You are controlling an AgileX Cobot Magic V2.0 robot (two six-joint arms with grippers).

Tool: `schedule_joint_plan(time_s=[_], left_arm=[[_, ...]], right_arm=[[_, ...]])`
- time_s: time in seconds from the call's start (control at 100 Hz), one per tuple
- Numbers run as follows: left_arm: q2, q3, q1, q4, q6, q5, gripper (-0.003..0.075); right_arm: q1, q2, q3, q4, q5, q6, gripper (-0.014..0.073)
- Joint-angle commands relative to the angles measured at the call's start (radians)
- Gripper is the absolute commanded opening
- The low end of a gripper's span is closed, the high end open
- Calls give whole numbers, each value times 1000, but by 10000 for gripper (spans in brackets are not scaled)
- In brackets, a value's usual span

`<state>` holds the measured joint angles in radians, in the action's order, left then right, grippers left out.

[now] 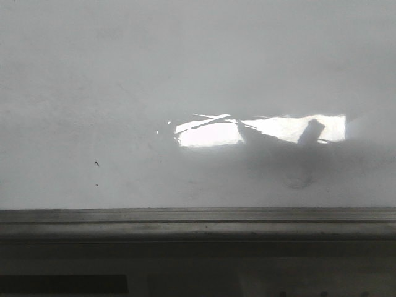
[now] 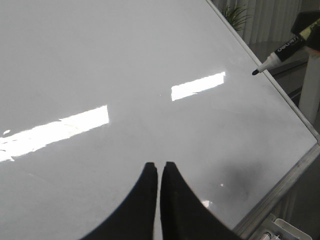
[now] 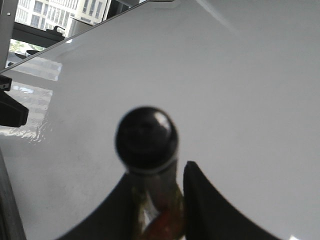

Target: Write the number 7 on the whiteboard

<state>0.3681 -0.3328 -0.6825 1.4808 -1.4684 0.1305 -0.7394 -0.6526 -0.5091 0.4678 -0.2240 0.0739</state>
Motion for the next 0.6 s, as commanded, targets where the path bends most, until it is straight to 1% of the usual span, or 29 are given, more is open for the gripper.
schedule_joint_plan(time_s=[0.0, 0.13, 0.3, 0.47, 0.59], left_arm=[[5, -26, -5, 17, 11, -8, -20], [5, -26, -5, 17, 11, -8, -20], [5, -26, -5, 17, 11, -8, -20], [5, -26, -5, 17, 11, -8, -20], [5, -26, -5, 17, 11, -8, -20]], right_arm=[[-1, -42, -28, 35, -99, 32, -43], [-1, -95, -28, 47, -150, 32, -43], [-1, -164, -28, 61, -165, 32, -43], [-1, -240, -28, 75, -232, 32, -43], [-1, -288, -28, 75, -233, 10, -43]])
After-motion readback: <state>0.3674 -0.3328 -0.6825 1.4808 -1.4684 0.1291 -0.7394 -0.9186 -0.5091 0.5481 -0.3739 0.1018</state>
